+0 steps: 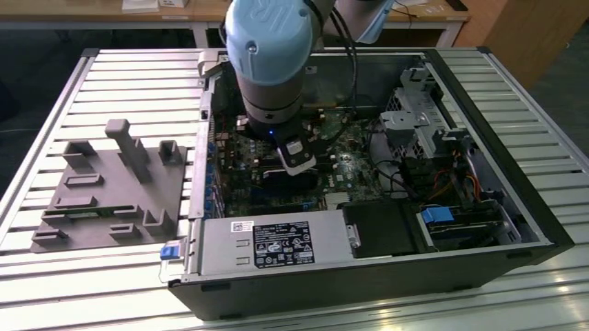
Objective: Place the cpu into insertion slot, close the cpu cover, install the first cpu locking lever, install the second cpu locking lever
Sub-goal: 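Install the second cpu locking lever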
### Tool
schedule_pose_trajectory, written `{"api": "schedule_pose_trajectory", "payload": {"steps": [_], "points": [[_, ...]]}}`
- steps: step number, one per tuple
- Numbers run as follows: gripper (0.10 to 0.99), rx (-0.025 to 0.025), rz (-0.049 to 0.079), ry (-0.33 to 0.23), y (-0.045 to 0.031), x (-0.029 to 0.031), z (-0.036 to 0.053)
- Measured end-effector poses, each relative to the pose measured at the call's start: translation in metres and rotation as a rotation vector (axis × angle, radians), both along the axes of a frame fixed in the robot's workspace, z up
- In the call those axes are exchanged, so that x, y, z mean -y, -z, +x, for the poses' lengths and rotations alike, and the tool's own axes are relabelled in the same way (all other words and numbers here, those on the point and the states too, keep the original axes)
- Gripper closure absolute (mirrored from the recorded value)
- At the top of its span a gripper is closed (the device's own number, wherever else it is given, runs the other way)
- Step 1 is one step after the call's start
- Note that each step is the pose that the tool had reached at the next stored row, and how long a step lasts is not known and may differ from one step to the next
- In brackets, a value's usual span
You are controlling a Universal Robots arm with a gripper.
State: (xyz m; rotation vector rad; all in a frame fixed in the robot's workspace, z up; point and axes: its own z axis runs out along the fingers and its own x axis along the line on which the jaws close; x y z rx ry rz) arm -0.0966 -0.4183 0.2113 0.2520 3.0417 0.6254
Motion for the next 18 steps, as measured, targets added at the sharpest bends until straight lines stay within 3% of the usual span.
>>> {"api": "schedule_pose_trajectory", "payload": {"steps": [7, 11, 18], "points": [[0.98, -0.0001, -0.033, 0.02, -0.0041, 0.0, 0.0025], [0.98, -0.0002, -0.033, 0.024, -0.004, -0.0001, 0.0081], [0.98, -0.0027, -0.032, 0.024, -0.0041, 0.0, 0.0276]]}}
